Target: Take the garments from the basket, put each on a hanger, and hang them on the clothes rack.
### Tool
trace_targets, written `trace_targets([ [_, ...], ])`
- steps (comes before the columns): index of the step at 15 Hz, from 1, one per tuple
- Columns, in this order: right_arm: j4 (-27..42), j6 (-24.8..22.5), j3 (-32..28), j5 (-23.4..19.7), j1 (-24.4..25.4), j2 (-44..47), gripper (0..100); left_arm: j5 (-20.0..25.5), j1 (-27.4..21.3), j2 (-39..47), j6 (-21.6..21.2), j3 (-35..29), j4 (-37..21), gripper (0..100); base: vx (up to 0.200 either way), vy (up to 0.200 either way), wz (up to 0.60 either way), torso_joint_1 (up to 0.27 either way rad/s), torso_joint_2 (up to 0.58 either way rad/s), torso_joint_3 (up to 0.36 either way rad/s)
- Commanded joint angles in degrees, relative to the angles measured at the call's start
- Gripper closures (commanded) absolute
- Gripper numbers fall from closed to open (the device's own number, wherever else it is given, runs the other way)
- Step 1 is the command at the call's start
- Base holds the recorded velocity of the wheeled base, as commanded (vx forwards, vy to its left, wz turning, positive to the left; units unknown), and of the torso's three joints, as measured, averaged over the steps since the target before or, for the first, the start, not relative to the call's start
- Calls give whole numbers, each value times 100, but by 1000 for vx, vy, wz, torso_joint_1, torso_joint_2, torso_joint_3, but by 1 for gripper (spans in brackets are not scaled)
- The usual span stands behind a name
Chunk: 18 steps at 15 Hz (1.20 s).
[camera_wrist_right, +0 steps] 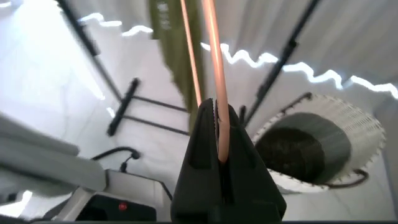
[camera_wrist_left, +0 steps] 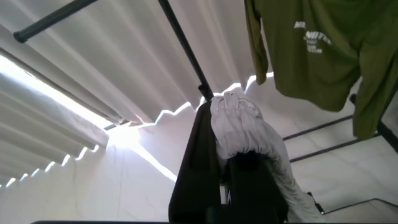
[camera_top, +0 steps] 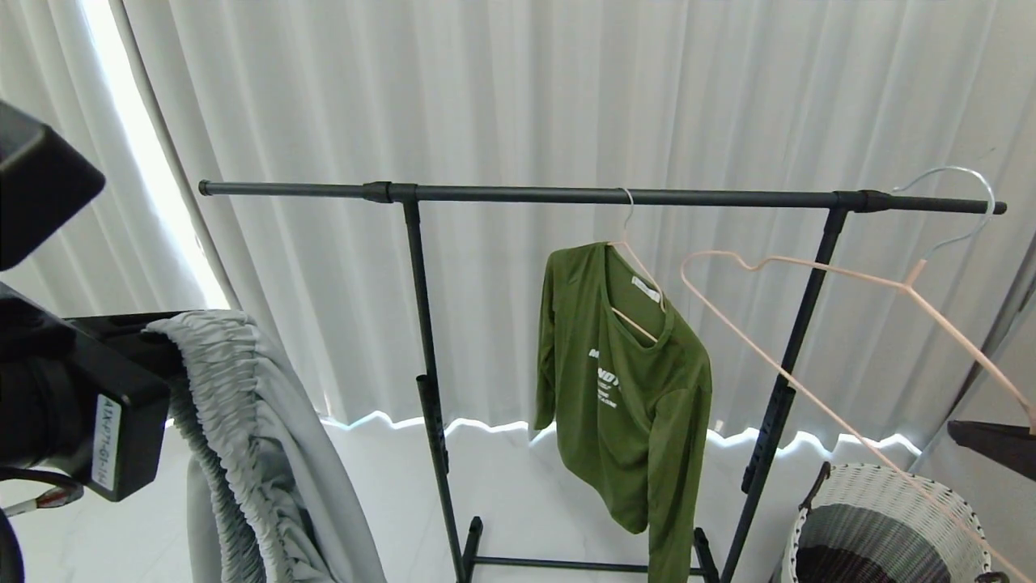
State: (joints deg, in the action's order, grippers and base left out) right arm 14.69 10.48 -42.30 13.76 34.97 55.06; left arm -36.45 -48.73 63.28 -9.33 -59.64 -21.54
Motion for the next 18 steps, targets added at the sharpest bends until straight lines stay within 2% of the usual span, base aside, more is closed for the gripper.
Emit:
trace_targets([
  [1,-19,15,161,21,686,-180,100,-2,3,18,1,101,1,100,0,0,0,0,0,0],
  [4,-230,33,381,21,1714,-330,100,-38,39,220,36,136,1,100,0,0,0,0,0,0],
  [5,-370,33,442,21,2119,-312,100,-213,232,413,54,128,1,100,0,0,0,0,0,0],
  [8,-845,85,548,12,2901,-75,100,-539,663,940,177,-118,168,100,0,0,0,0,0,0],
  [10,-1188,235,574,12,3323,215,100,-539,680,1230,625,-461,185,100,0,0,0,0,0,0],
  [11,-1425,384,591,12,3622,479,100,-547,680,1520,1144,-786,185,100,0,0,0,0,0,0],
  [14,-1785,428,591,12,4096,778,100,-565,715,1837,1653,-1024,185,100,0,0,0,0,0,0],
  [18,-1785,428,600,12,4167,804,100,-574,715,1916,1688,-1129,185,100,0,0,0,0,0,0],
])
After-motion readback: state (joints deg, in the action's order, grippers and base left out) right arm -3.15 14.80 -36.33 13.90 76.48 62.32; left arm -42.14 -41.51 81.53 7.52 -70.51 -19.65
